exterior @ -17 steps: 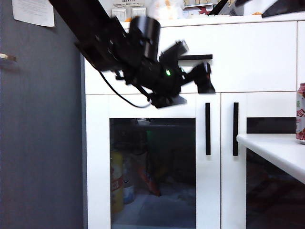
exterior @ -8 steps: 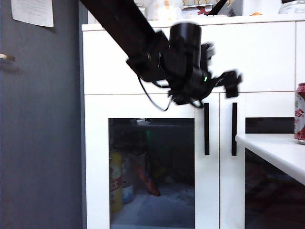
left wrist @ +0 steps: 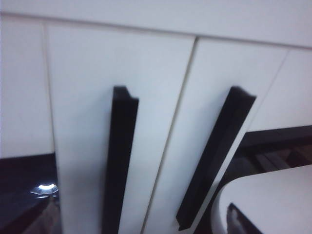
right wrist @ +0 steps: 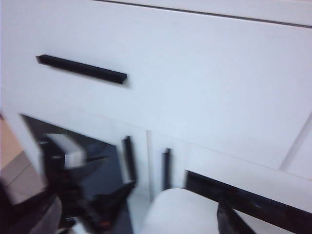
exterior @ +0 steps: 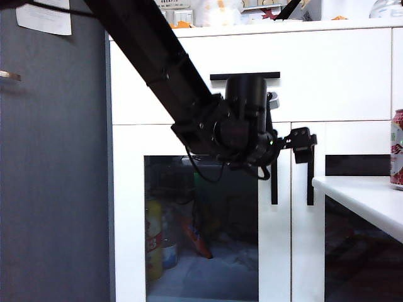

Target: Open the left door of the white cabinet, pick up a can of beverage from the table on the right, place it inside the cabinet, and finally close the cabinet door.

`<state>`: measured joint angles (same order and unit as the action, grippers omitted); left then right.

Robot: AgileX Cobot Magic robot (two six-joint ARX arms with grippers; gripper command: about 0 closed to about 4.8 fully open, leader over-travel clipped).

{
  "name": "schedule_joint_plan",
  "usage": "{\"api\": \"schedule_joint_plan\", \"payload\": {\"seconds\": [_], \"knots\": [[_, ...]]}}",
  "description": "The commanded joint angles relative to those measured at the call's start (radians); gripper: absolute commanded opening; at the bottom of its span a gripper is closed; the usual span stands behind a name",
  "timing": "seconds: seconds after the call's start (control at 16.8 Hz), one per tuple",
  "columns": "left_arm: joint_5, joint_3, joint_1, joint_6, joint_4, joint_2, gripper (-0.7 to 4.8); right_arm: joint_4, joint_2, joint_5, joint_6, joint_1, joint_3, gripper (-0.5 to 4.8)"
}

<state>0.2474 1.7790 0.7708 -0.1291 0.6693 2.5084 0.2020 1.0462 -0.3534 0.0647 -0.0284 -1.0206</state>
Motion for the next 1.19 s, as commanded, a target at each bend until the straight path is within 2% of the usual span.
{"api": "schedule_joint_plan", "payload": {"seconds": [0.06,0.18,0.54,0.66,1.07,1.19], "knots": [[0.039,0.005,0.002,-0.002,0.102,0.009,4.79,-0.011,-0.003,-0.003,0.015,0.003,-0.002,4.08],[0.038,0.033,0.000,-0.004,0.119,0.027,4.79,0.010,-0.002,-0.003,0.017,0.007,-0.001,4.08],[0.030,0.204,-0.005,-0.029,-0.024,0.070,4.79,0.034,0.002,-0.004,0.026,0.005,0.014,4.08],[0.076,0.212,-0.005,-0.047,-0.051,0.091,4.79,0.033,0.002,-0.004,0.027,0.003,0.014,4.08],[0.134,0.215,-0.003,-0.048,-0.032,0.117,4.79,0.033,0.002,-0.004,0.027,0.003,0.022,4.08],[0.133,0.215,-0.002,-0.097,-0.031,0.118,4.79,0.033,0.002,-0.004,0.027,0.003,0.022,4.08]]}}
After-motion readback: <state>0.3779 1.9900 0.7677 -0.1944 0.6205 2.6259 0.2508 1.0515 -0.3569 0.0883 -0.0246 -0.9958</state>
